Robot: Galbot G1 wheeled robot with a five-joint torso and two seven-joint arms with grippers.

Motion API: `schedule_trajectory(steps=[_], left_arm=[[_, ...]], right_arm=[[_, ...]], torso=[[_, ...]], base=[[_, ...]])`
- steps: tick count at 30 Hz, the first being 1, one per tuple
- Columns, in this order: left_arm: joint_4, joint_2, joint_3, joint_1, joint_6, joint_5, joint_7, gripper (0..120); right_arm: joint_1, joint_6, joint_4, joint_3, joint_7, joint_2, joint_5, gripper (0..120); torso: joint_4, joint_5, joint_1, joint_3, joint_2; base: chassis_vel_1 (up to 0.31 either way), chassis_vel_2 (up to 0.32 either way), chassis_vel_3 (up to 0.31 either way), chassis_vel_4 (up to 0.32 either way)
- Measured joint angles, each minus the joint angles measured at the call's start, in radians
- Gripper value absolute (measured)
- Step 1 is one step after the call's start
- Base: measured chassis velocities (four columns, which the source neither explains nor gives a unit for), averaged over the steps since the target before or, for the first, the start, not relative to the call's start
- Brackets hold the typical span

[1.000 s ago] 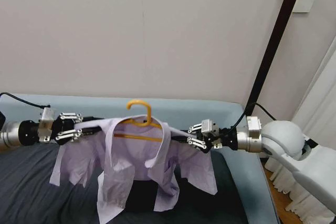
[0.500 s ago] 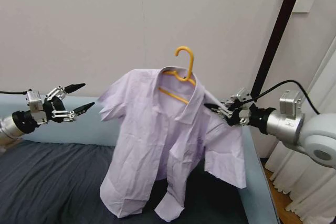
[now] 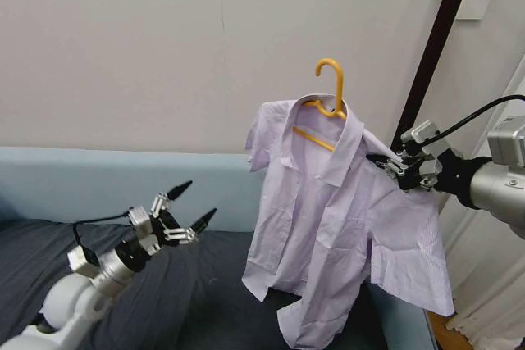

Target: Pick up the clothes from the sofa and hang them on the clothes hanger.

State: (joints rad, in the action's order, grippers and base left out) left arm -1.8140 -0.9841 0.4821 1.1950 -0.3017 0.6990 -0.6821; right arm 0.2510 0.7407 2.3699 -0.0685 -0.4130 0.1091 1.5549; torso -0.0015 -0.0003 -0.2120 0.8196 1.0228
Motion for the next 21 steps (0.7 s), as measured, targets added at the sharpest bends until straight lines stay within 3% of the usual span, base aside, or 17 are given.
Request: schedule_trajectory(steps=[4, 5, 10, 17, 21], left_arm=[[0.059, -0.137, -0.02, 0.071, -0.063, -0.151, 0.006, 100], [0.059, -0.137, -0.02, 0.071, -0.063, -0.151, 0.006, 100], [0.073, -0.271, -0.027, 0.138, -0.107, -0.21, 0.072, 100], [0.025, -0.343, -0.009, 0.16, -0.107, -0.23, 0.164, 100], [0.013, -0.361, -0.009, 0.173, -0.104, -0.258, 0.218, 100]], right_arm=[[-0.071, -0.003, -0.009, 0.012, -0.071, 0.001, 0.086, 4], [-0.071, -0.003, -0.009, 0.012, -0.071, 0.001, 0.086, 4], [-0.096, -0.005, -0.067, 0.01, -0.104, -0.026, 0.087, 4], [-0.053, -0.008, -0.166, 0.016, -0.12, -0.024, -0.022, 4], [-0.046, -0.012, -0.309, 0.04, -0.22, 0.036, -0.079, 4]], torso=[[0.0004, -0.0001, 0.0, 0.0, 0.0], [0.0004, -0.0001, 0.0, 0.0, 0.0], [0.0002, -0.0001, 0.0, 0.0, 0.0], [0.0, -0.0001, 0.0, 0.0, 0.0], [0.0003, 0.0001, 0.0, 0.0, 0.0]], base=[[0.0, 0.0, 0.0, 0.0], [0.0, 0.0, 0.0, 0.0], [0.0, 0.0, 0.0, 0.0], [0.0, 0.0, 0.0, 0.0], [0.0, 0.0, 0.0, 0.0]])
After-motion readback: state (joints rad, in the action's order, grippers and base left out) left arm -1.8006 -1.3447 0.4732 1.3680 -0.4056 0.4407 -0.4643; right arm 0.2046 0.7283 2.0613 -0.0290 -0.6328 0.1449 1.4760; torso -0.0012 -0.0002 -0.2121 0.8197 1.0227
